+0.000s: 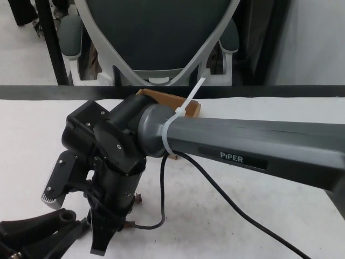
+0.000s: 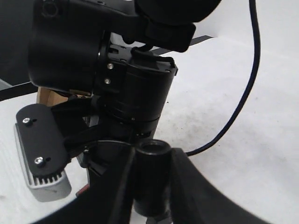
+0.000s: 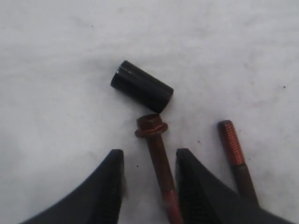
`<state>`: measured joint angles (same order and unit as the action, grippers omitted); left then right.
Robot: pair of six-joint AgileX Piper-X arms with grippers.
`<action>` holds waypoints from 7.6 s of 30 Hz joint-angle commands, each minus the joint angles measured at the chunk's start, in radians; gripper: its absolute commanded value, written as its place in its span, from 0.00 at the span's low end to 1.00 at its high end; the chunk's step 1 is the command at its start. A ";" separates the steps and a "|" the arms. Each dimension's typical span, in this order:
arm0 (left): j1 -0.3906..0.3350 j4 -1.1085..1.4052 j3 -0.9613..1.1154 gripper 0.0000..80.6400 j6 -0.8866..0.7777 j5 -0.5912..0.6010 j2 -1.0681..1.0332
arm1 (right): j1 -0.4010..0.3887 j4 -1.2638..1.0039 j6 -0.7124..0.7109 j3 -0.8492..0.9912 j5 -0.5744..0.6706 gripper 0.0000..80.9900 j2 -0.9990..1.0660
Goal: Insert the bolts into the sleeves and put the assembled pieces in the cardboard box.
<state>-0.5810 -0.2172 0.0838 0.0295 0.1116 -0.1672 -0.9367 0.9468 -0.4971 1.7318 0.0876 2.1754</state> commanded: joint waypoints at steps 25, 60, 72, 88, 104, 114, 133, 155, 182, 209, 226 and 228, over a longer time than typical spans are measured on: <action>0.001 0.013 0.003 0.01 -0.007 0.017 0.011 | 0.001 0.015 0.001 0.017 0.030 0.00 0.076; 0.001 0.217 -0.084 0.01 0.135 0.334 0.011 | 0.080 -0.653 0.254 -0.732 0.134 0.00 -0.631; 0.001 0.233 -0.084 0.01 0.136 0.343 -0.021 | 0.071 -1.198 0.463 -1.171 0.134 0.00 -0.992; -0.001 0.500 -0.084 0.01 0.067 0.414 -0.347 | -0.024 -1.784 0.541 -1.434 0.135 0.00 -1.075; -0.178 0.776 -0.084 0.01 0.236 0.439 -0.626 | -0.024 -1.804 0.513 -1.434 0.231 0.00 -1.072; -0.221 0.844 -0.084 0.01 0.262 0.218 -0.634 | -0.026 -1.789 0.544 -1.434 0.301 0.00 -1.072; -0.221 0.881 -0.084 0.01 0.173 0.315 -0.634 | -0.041 -1.804 0.573 -1.432 0.301 0.00 -1.072; -0.221 0.964 -0.076 0.01 0.127 0.362 -0.634 | -0.041 -1.804 0.603 -1.432 0.301 0.00 -1.072; -0.221 1.005 -0.020 0.01 0.109 0.347 -0.765 | -0.060 -1.775 0.593 -1.432 0.301 0.00 -1.072; -0.221 0.804 -0.037 0.01 0.181 0.375 -0.631 | -0.031 -1.665 0.519 -1.431 0.271 0.00 -1.072; -0.221 0.919 -0.045 0.01 0.104 0.331 -0.597 | -0.024 -1.658 0.522 -1.418 0.278 0.00 -1.072; -0.221 0.917 -0.045 0.01 0.097 0.293 -0.597 | -0.024 -1.654 0.530 -1.418 0.278 0.00 -1.072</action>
<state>-0.7974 0.6333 0.0295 0.1481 0.4415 -0.7776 -0.9656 -0.7321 0.0287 0.3125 0.3761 1.1079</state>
